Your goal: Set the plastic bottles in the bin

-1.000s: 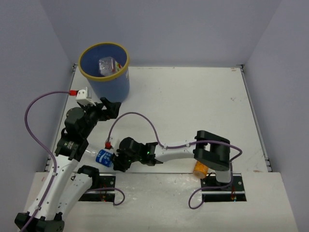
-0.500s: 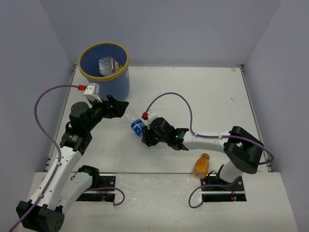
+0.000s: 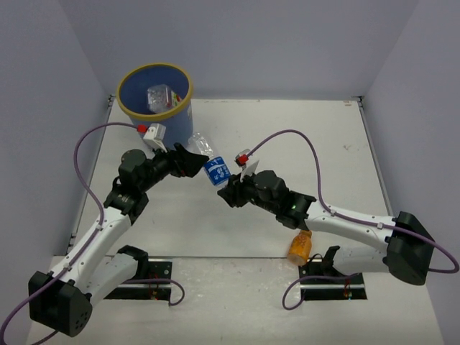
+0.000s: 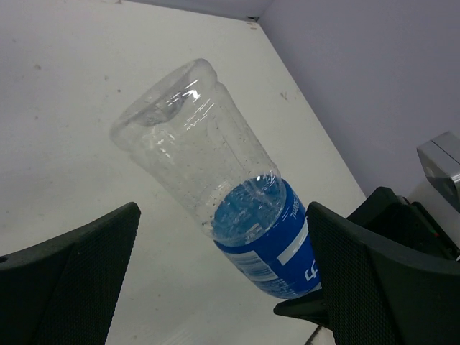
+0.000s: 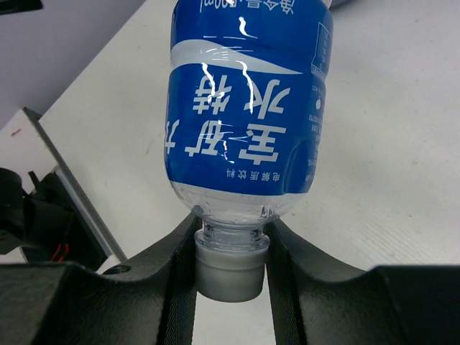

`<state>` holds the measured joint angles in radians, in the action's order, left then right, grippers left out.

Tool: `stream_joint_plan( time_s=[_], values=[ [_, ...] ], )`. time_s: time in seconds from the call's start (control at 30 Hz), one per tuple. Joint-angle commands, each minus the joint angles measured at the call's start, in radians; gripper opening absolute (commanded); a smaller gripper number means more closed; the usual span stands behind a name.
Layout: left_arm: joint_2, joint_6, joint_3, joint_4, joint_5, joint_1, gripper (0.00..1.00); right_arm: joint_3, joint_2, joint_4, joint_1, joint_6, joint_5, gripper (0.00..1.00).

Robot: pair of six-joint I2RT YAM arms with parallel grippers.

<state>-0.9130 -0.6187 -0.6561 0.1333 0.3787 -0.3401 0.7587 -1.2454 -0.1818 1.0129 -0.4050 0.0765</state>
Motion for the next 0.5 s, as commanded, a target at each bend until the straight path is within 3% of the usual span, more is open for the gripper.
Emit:
stream_joint_plan(
  time_s=[0.0,0.2,0.37,0.47],
  values=[
    [-0.021,-0.054,0.020,0.174,0.029,-0.045,1.00,-0.028,0.021,-0.106,0.010,0.031,-0.109,0.03],
    [-0.047,-0.060,0.026,0.212,0.005,-0.076,1.00,-0.060,0.034,-0.160,0.021,0.050,-0.158,0.03],
    [-0.061,-0.034,-0.001,0.149,-0.061,-0.089,0.85,-0.124,0.109,-0.234,0.021,0.070,-0.182,0.04],
    [-0.062,-0.030,-0.008,0.142,-0.075,-0.093,0.45,-0.125,0.139,-0.207,0.021,0.068,-0.165,0.07]
  ],
)
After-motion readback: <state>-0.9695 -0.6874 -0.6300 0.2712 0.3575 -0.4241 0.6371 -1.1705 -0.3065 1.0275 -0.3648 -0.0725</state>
